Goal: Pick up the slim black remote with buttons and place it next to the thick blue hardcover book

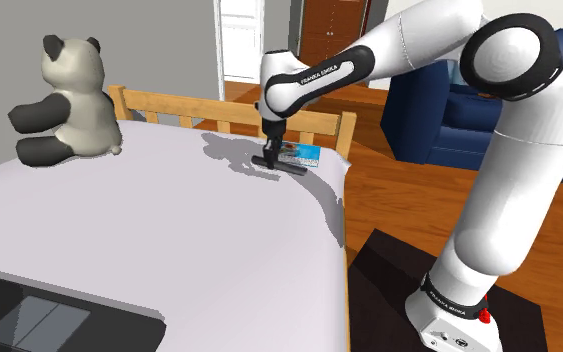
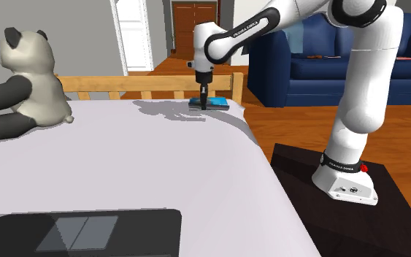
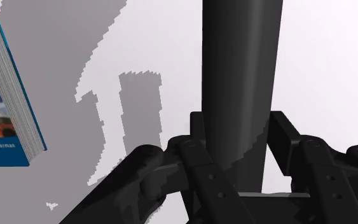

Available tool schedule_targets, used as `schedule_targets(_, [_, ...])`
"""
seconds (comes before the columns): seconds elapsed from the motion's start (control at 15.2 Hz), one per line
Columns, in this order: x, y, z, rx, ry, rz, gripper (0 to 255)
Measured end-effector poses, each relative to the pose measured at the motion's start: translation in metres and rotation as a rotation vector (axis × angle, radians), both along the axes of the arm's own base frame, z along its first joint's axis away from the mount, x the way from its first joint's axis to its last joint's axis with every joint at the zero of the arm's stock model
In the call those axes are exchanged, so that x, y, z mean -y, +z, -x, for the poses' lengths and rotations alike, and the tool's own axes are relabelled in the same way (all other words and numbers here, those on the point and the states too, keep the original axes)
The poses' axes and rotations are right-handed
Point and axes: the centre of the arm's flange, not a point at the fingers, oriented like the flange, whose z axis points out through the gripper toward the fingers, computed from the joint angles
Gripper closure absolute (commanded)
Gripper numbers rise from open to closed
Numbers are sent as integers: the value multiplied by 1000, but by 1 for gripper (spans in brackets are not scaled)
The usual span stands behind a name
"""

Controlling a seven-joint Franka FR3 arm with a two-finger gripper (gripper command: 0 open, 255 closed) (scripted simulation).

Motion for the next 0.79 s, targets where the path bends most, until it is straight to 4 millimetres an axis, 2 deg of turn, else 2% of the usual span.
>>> schedule_targets(0.59, [117,-1,-17,0,0,0,255])
schedule_targets(0.66, [135,0,-20,-1,-1,0,255])
schedule_targets(0.79, [151,-6,-21,0,0,0,255])
